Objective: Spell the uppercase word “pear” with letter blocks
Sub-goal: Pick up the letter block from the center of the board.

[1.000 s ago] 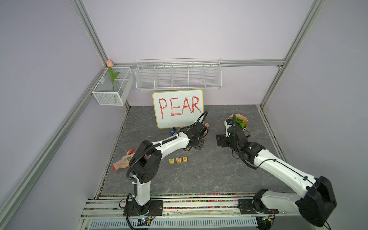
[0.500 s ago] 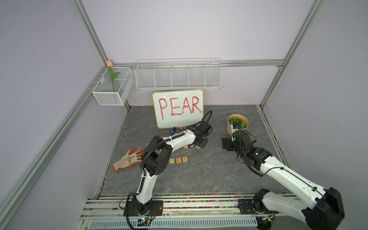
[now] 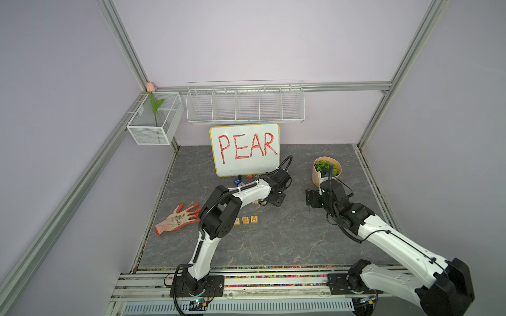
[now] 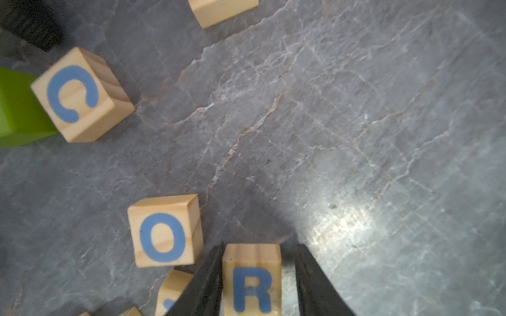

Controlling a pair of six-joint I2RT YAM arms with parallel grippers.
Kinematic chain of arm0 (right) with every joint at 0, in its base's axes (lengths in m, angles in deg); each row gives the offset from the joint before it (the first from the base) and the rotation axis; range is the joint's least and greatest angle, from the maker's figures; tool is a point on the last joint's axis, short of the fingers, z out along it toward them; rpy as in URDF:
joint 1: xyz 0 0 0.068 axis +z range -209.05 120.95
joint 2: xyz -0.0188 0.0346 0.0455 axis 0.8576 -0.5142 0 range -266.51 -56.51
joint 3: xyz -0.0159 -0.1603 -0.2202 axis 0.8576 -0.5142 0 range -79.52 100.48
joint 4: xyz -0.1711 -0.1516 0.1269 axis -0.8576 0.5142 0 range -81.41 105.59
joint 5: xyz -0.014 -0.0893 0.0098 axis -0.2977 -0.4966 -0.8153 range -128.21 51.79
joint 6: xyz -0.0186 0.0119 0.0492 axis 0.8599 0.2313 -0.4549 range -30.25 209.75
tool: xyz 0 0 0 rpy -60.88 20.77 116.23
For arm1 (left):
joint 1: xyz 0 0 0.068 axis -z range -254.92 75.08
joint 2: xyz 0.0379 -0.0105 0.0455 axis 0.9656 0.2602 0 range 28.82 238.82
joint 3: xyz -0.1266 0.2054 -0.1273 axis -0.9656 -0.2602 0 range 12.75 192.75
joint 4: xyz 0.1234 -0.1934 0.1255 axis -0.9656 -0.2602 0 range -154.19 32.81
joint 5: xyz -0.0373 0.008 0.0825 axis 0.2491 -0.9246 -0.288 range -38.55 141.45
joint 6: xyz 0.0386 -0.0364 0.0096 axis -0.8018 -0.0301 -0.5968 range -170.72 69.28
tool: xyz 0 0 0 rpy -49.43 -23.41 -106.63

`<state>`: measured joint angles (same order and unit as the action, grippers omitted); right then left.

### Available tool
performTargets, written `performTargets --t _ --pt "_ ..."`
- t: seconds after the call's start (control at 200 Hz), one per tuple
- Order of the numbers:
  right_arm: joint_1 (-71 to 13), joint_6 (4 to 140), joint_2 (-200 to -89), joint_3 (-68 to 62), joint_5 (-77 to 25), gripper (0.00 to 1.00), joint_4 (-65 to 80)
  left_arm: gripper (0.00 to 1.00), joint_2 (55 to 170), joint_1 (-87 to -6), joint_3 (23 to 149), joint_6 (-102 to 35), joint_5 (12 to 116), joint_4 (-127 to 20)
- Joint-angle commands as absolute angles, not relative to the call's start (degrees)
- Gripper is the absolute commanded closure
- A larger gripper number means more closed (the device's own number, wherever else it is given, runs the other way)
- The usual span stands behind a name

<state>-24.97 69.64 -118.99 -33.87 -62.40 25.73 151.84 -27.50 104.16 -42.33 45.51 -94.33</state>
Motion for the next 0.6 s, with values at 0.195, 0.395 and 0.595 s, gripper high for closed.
performTargets --t 0.195,0.395,0.595 --pt "-25.30 69.81 -116.81 -35.62 -61.98 0.11 25.00 0.72 152.06 -27.06 104.88 -40.49 45.34 -95.94" --pt "-25.31 69.19 -116.94 -35.44 -62.55 0.11 26.60 0.76 147.63 -26.67 101.70 -36.10 46.54 -94.06" --pt "-25.33 69.36 -116.88 -35.67 -60.99 0.11 25.60 0.79 139.68 -26.61 95.16 -29.74 44.31 -94.25"
